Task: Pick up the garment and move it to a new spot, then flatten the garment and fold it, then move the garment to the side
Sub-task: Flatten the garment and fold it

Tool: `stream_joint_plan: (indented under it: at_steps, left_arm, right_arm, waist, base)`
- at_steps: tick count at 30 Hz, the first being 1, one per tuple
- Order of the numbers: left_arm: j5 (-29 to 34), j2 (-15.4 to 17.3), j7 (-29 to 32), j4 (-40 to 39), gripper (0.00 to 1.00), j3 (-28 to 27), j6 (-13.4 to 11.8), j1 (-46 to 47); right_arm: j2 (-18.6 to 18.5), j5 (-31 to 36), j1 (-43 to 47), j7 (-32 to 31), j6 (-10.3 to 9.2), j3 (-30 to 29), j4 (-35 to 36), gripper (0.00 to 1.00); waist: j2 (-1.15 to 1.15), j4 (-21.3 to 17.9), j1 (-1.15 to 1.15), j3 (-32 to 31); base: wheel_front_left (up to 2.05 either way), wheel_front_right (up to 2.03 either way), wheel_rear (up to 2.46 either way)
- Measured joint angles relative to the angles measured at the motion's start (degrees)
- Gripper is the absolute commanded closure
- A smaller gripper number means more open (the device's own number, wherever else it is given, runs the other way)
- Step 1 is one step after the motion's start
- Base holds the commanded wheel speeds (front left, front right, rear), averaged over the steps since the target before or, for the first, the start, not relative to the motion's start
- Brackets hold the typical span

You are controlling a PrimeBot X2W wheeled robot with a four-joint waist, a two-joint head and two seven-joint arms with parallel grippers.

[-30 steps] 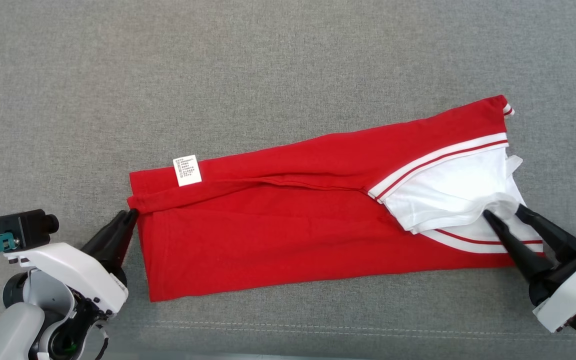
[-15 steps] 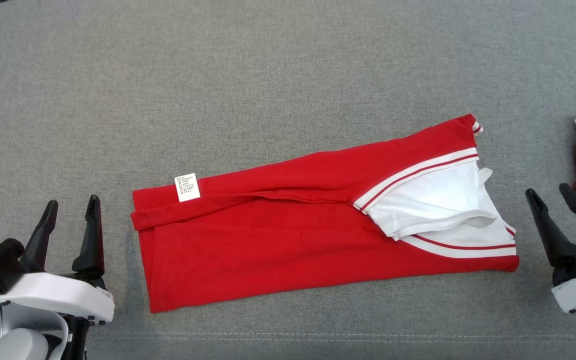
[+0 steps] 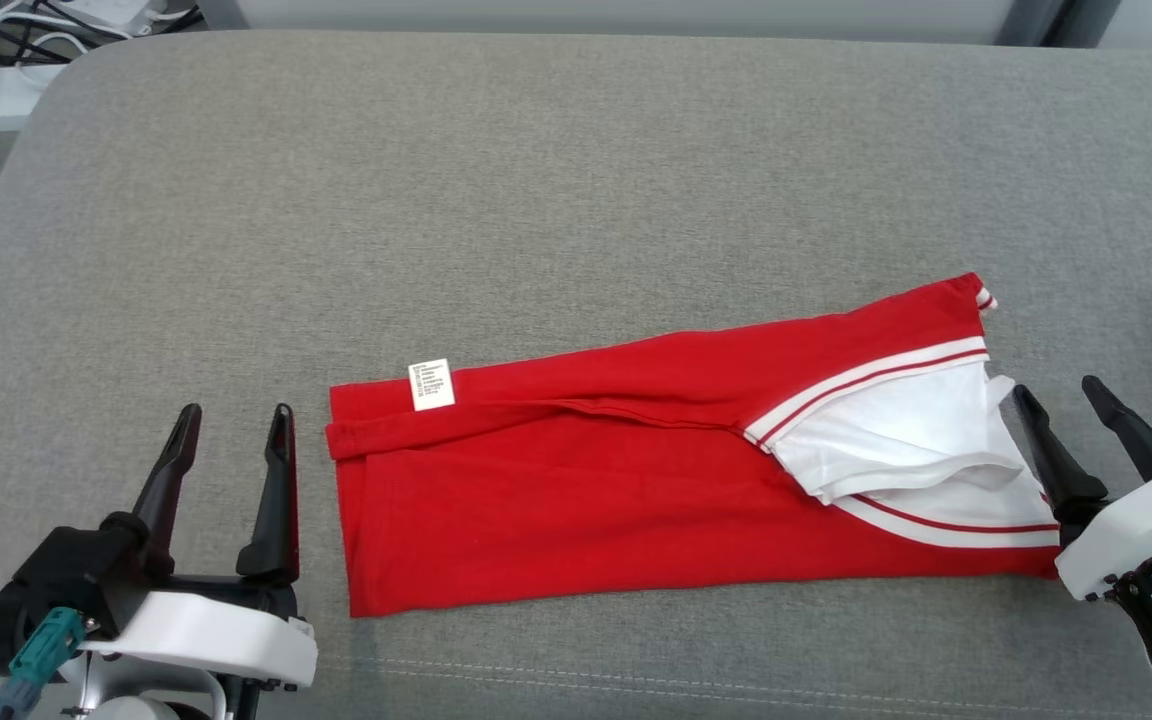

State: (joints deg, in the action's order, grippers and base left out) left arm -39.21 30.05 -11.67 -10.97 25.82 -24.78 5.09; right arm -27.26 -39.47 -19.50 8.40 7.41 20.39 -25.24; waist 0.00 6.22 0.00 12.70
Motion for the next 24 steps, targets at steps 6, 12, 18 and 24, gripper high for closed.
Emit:
stream_joint_plan:
  at_steps: [6,12,18,24]
  left_arm:
    - [1.01,-0.32,0.48,-0.38,0.0,2.29,0.6,0.21]
    - [1.32,-1.0,0.9,0.37,0.0,4.09,1.6,0.43]
    - [1.3,-1.63,1.15,1.14,0.0,4.77,2.05,1.25]
    - [1.21,-1.79,1.14,1.88,0.0,4.95,2.59,1.36]
  right_arm:
    - [0.43,0.76,-2.46,-3.8,0.0,1.75,-6.58,0.0]
    - [1.41,0.51,-2.98,-8.4,0.0,2.33,-12.59,0.0]
    - [2.29,0.22,-4.55,-11.34,0.01,2.12,-16.11,0.0]
    - [3.41,-0.87,-6.01,-14.51,0.0,2.38,-17.41,1.0]
  waist:
    - [0.0,3.58,0.0,-0.79]
    - [0.0,6.63,0.0,-1.84]
    - [0.0,7.52,0.0,-2.3]
    - [0.0,6.96,0.0,-2.68]
  base:
    - [0.0,0.0,0.0]
    - [0.0,0.0,0.0]
    - [0.0,0.0,0.0]
    - [0.0,0.0,0.0]
